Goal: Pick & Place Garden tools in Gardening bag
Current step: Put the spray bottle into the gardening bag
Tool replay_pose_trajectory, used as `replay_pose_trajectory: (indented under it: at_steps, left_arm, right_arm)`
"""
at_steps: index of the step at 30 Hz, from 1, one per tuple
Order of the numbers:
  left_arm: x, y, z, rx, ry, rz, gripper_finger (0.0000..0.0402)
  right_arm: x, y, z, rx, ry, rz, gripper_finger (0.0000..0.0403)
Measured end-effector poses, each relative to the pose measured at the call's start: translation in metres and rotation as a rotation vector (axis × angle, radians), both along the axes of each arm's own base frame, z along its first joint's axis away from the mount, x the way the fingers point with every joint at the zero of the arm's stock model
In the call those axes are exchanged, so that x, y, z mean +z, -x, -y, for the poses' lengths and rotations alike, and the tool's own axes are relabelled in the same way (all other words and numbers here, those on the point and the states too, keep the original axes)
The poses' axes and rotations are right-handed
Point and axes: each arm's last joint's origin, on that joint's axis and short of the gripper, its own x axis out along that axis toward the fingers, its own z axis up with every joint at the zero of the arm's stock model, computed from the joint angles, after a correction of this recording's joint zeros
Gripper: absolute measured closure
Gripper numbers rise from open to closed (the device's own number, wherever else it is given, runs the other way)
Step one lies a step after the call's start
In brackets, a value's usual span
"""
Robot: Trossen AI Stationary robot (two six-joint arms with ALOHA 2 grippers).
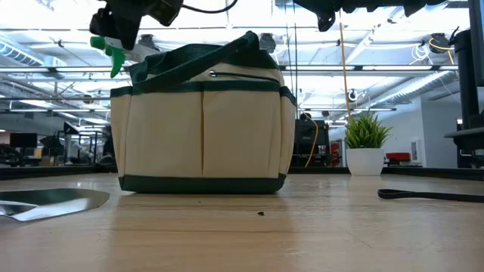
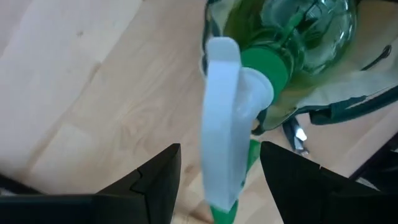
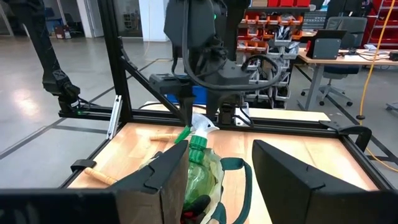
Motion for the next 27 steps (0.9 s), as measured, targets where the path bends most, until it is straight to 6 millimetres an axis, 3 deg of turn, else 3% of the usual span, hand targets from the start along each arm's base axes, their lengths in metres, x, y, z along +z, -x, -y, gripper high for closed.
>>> replay_pose_trajectory:
  at_steps: [9, 19, 27]
  left_arm:
    - [-0.006, -0.0005, 0.0007, -0.052, 0.032, 0.039, 0.0187]
    - [-0.0059, 0.0001, 0.0012, -0.065, 0.046, 0.036, 0.035]
    - [-0.0023, 0.0006, 0.0016, -0.033, 0.077, 0.029, 0.0351]
  right_arm:
    - [0.0007, -0.0001, 0.0001, -0.004, 0.001, 0.007, 0.0232]
    - [0.0008, -0.0001, 0.0003, -0.007, 0.002, 0.008, 0.0232]
    - [0.0008, -0.0001, 0.0002, -0.007, 0.002, 0.008, 0.0232]
